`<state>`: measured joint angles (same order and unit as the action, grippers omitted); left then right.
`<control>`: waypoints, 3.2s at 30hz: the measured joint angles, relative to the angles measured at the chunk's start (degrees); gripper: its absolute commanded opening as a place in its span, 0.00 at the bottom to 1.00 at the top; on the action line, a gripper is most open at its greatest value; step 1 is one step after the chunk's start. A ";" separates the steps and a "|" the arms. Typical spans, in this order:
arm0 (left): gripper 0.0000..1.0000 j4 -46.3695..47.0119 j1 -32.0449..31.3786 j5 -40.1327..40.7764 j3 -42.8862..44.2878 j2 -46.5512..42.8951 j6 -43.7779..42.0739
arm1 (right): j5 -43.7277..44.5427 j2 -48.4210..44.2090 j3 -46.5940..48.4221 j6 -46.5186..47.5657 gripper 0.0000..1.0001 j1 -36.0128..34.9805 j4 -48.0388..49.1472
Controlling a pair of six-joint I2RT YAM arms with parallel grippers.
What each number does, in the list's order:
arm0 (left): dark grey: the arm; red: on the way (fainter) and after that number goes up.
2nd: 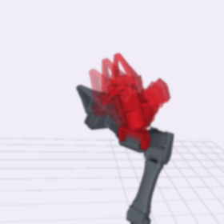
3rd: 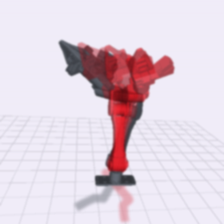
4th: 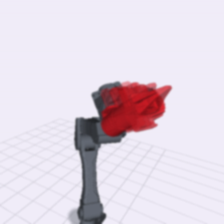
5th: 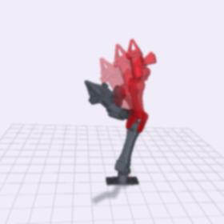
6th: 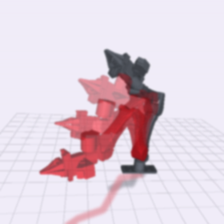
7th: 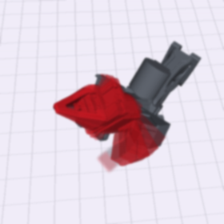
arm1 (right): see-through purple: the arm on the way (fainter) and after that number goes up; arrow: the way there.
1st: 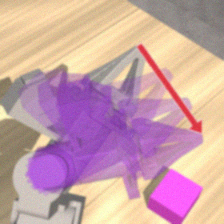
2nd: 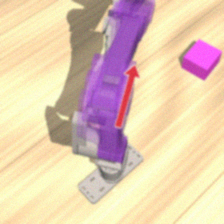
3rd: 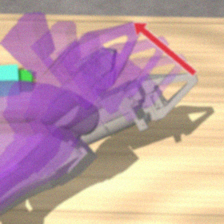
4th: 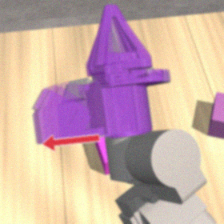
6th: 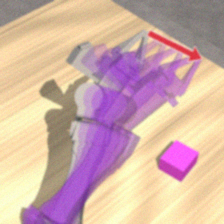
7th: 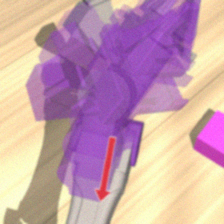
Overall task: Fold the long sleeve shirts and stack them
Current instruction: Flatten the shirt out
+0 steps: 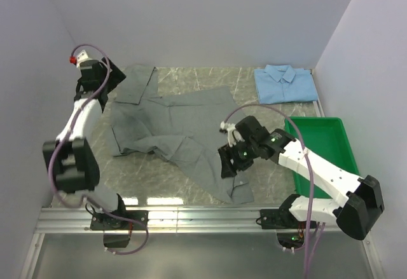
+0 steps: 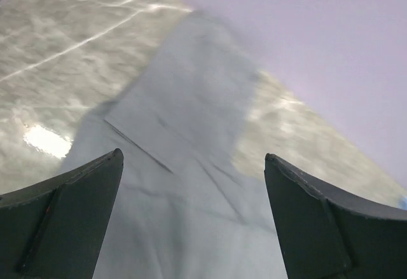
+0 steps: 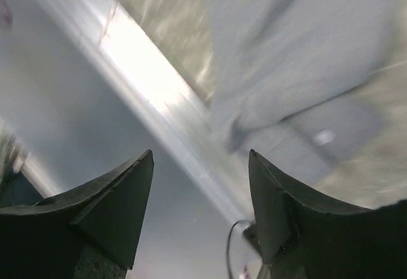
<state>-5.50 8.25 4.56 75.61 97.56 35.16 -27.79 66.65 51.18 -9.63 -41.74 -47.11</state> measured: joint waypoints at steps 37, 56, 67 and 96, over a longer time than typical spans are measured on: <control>0.86 0.76 -22.36 5.92 -59.25 -51.04 23.93 | 28.20 16.85 2.97 -10.95 0.68 11.39 28.30; 0.06 3.28 -23.19 6.08 -59.82 -55.19 26.01 | 26.67 16.83 2.47 -11.56 0.68 12.02 29.51; 0.07 -30.16 -23.28 3.67 -33.90 -56.70 21.22 | 27.74 16.85 2.47 -11.23 0.68 12.15 29.46; 0.76 -59.98 -23.28 2.40 -16.28 -61.75 15.69 | 31.65 23.50 6.21 -9.73 0.67 14.29 28.30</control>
<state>-65.47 -15.03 6.96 59.33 35.81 50.85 3.86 90.15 57.39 -19.35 -27.44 -18.81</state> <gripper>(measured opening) 0.757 0.675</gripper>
